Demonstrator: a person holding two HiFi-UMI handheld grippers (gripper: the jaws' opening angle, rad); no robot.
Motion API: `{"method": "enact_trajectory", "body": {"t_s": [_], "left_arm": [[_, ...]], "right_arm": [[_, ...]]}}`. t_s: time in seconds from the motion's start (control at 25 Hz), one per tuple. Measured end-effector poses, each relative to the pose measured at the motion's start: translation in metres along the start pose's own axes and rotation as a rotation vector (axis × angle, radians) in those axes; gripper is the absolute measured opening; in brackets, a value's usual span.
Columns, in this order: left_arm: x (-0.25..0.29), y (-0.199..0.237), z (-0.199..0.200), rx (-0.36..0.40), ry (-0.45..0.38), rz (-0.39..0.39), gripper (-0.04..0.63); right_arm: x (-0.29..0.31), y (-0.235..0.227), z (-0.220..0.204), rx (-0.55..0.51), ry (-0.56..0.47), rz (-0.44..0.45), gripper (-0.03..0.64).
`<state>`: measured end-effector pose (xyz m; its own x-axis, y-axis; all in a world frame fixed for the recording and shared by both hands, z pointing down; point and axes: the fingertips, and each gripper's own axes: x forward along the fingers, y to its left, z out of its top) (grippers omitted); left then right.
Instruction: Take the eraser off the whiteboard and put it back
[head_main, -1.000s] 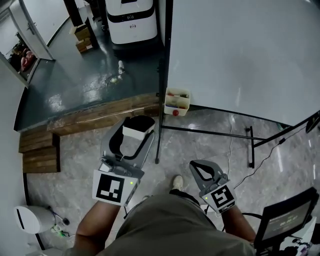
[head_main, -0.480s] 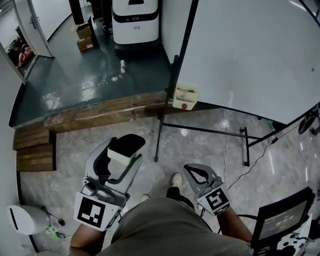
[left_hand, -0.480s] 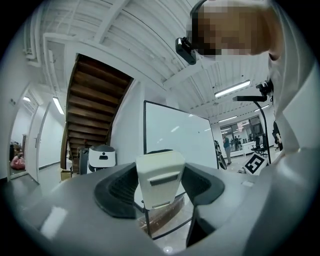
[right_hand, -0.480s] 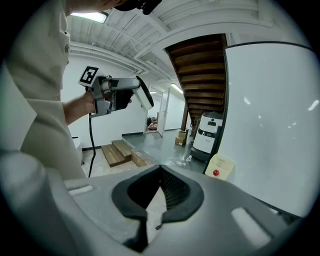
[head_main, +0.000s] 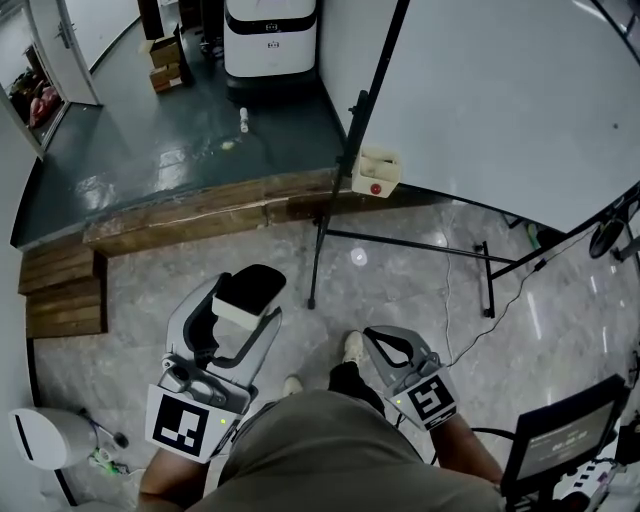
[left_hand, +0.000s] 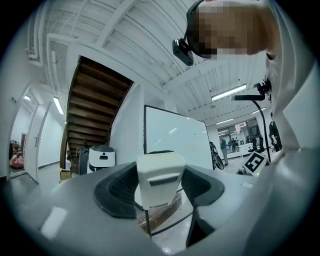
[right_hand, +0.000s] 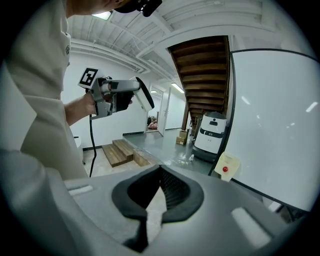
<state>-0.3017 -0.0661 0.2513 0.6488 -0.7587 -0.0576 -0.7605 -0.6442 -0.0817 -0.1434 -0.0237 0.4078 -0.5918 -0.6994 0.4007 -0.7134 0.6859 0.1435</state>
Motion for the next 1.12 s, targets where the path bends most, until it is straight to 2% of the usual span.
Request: {"method": "enact_trajectory", "body": {"t_s": [0.12,0.32,0.48,1.12], "left_arm": [[0.005,0.001,0.006,0.001,-0.038,-0.006,0.272],[0.009,-0.001,0.002,-0.018,-0.009,-0.033,0.273],[0.014,0.002,0.007,-0.002,-0.045,-0.020,0.273],[0.044,0.002,-0.006,-0.021,-0.008,-0.053,0.272]], "right_arm": [[0.000,0.002,-0.001,0.007,0.003,-0.001,0.003],[0.001,-0.002,0.001,-0.004,-0.006,-0.009,0.002],[0.000,-0.004,0.002,-0.001,-0.006,-0.017,0.003],[-0.008,-0.019,-0.011,0.028,0.001,-0.079,0.003]]}}
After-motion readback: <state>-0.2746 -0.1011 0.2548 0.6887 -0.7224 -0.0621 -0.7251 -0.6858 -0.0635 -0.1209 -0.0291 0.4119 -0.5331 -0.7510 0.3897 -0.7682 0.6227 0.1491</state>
